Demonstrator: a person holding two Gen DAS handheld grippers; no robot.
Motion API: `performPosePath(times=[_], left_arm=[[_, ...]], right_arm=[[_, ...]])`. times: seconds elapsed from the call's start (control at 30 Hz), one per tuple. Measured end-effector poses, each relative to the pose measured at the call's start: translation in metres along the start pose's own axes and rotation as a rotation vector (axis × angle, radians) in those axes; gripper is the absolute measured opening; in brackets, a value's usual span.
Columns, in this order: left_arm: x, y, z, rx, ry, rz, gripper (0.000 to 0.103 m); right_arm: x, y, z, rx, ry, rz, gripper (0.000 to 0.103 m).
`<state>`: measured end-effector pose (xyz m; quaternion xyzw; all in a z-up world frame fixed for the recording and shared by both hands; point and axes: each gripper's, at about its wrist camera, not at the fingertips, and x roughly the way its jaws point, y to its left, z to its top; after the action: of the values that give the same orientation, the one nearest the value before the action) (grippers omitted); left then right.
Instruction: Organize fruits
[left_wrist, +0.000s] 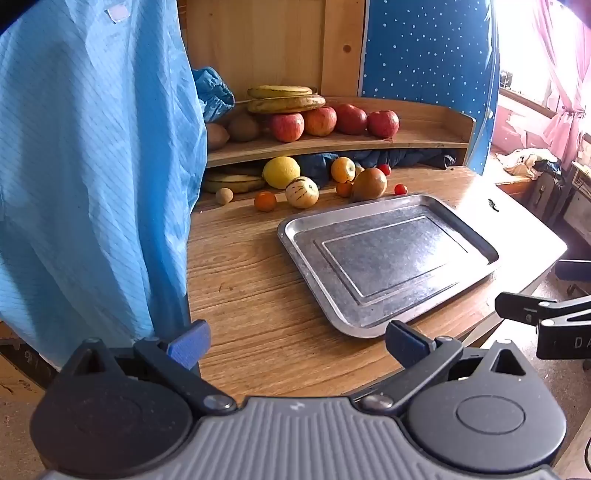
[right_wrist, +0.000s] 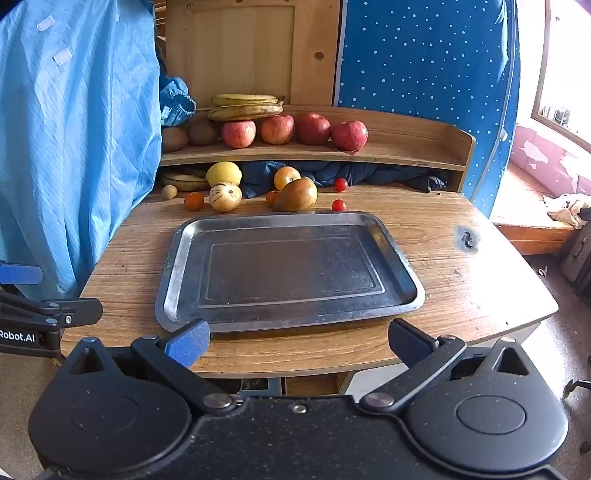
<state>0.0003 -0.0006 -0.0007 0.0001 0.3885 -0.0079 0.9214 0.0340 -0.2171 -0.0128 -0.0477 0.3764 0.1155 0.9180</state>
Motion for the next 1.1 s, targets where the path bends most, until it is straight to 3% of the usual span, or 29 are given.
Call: performPosePath(times=[1.1], left_arm=[[0.003,0.000,0.001,-0.008,0.019,0.004,0.103]], right_arm=[[0.006,-0.008,-0.003,0.036,0.016,-0.001,0.103]])
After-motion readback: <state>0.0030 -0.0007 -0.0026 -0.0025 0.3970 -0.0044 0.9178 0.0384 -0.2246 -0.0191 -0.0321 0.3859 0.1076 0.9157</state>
